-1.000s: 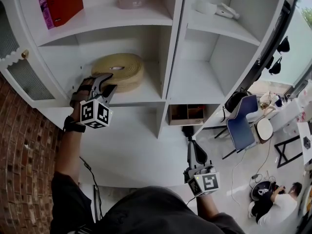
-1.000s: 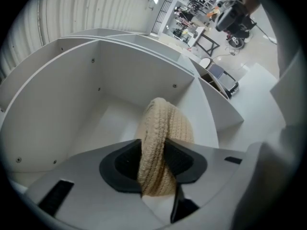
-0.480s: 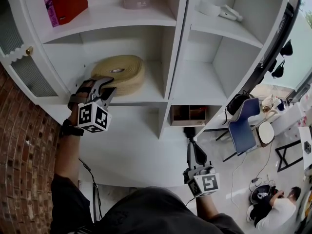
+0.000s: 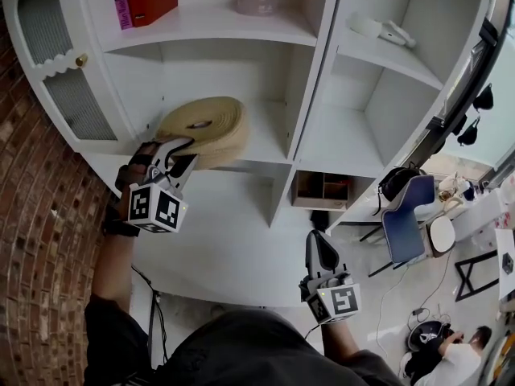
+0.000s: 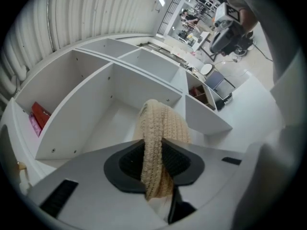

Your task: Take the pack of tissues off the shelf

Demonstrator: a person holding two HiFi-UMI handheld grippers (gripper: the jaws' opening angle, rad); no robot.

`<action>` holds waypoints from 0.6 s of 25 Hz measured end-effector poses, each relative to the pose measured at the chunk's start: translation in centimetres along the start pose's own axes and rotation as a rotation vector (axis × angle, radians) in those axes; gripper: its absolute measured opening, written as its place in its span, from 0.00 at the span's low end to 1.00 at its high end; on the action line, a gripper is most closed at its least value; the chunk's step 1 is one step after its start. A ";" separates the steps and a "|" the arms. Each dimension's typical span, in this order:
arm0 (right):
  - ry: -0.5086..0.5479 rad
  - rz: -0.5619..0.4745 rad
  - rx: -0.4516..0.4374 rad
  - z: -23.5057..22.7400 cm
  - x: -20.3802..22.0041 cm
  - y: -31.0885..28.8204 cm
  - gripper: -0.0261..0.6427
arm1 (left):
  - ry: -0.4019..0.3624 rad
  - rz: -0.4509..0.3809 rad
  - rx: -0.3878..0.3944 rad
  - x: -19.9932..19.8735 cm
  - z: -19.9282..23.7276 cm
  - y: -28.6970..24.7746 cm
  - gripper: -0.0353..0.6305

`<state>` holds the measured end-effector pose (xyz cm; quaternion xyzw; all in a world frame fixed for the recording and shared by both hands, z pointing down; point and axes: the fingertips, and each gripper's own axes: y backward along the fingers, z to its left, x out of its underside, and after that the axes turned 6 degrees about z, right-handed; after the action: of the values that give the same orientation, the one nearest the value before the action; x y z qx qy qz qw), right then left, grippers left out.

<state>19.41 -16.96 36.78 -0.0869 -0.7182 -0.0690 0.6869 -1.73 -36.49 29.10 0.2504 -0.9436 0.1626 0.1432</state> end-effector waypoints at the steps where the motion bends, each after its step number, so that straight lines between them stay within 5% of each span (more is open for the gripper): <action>1: 0.001 0.000 -0.009 0.4 -0.1 0.0 0.04 | 0.002 0.003 -0.001 0.1 -0.2 0.6 0.20; 15: 0.025 -0.020 -0.106 4.4 -1.2 0.2 0.04 | 0.068 0.003 0.004 0.6 -3.6 7.8 0.19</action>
<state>15.21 -15.86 35.34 -0.1150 -0.7057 -0.1149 0.6896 -5.60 -28.96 30.69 0.2434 -0.9383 0.1730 0.1745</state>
